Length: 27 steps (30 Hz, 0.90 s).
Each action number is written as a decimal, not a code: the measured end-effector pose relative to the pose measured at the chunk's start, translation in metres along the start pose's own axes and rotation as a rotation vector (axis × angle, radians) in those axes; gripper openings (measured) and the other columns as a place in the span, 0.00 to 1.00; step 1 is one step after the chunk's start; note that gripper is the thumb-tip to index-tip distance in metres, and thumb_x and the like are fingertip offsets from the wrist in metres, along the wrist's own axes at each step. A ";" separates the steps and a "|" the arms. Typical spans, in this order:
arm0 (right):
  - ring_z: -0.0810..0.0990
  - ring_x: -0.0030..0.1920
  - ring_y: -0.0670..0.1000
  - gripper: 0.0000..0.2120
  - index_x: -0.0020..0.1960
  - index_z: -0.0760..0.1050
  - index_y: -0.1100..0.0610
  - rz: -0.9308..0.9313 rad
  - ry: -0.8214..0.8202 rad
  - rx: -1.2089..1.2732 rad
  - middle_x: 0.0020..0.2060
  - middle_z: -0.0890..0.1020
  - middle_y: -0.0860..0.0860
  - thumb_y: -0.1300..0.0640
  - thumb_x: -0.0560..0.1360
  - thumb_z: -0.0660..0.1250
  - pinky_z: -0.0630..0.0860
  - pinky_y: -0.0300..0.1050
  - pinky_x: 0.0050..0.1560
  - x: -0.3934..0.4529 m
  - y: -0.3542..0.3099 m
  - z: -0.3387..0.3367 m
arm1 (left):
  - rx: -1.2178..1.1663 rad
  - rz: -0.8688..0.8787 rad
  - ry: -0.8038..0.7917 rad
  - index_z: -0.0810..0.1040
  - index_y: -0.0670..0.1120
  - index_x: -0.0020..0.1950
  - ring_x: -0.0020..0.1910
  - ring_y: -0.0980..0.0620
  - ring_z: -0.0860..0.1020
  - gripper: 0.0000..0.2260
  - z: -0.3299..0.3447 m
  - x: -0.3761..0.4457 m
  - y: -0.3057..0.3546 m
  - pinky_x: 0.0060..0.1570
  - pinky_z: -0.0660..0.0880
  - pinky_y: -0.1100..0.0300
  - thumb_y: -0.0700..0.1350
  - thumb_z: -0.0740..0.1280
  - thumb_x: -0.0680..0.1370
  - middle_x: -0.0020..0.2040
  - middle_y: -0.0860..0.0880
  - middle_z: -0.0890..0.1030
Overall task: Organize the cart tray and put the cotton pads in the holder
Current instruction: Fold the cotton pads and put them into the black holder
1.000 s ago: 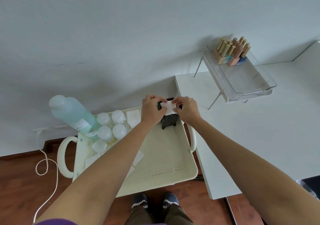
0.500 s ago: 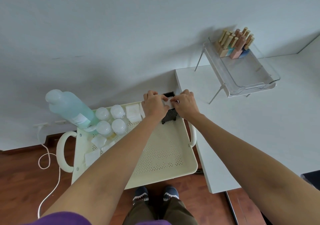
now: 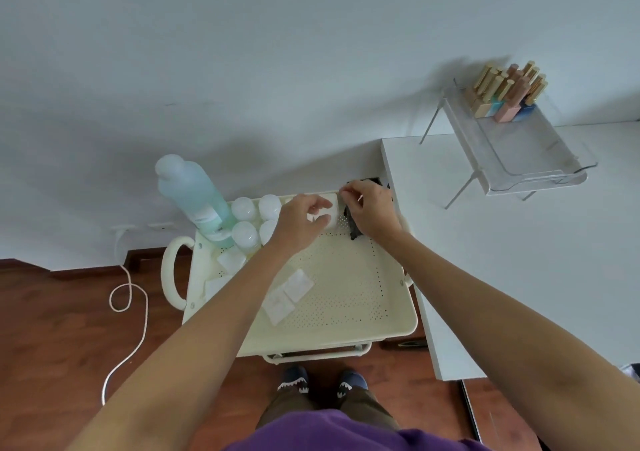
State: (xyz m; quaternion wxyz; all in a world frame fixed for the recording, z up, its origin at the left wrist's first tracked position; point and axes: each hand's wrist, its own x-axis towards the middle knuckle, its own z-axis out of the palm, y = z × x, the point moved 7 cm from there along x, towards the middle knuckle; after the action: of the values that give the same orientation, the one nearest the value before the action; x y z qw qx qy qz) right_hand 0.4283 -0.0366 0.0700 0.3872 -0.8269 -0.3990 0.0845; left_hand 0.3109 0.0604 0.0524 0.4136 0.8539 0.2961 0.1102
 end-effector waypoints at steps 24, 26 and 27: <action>0.76 0.54 0.56 0.24 0.57 0.72 0.56 0.448 -0.520 -0.347 0.54 0.76 0.54 0.44 0.70 0.73 0.76 0.51 0.51 -0.115 0.047 0.168 | 0.442 -0.487 -0.235 0.74 0.47 0.57 0.58 0.46 0.71 0.21 0.029 -0.107 -0.164 0.52 0.72 0.54 0.49 0.76 0.68 0.57 0.46 0.73; 0.75 0.56 0.57 0.20 0.56 0.73 0.56 0.477 -0.511 -0.327 0.55 0.75 0.55 0.47 0.70 0.73 0.75 0.51 0.52 -0.118 0.050 0.171 | 0.487 -0.480 -0.255 0.76 0.48 0.56 0.61 0.45 0.70 0.19 0.031 -0.106 -0.164 0.56 0.71 0.53 0.50 0.75 0.69 0.58 0.46 0.72; 0.75 0.56 0.57 0.17 0.54 0.74 0.55 0.488 -0.507 -0.315 0.55 0.75 0.54 0.48 0.71 0.73 0.75 0.51 0.52 -0.119 0.051 0.172 | 0.504 -0.479 -0.268 0.77 0.48 0.56 0.61 0.44 0.69 0.17 0.032 -0.105 -0.165 0.57 0.71 0.52 0.50 0.75 0.70 0.59 0.45 0.71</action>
State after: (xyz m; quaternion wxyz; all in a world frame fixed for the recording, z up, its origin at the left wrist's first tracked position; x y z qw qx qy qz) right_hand 0.3018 -0.0432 -0.1042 0.1129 -0.8998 -0.2817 0.3134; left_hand 0.1725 0.0566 -0.0889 0.2396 0.8422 0.4486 -0.1789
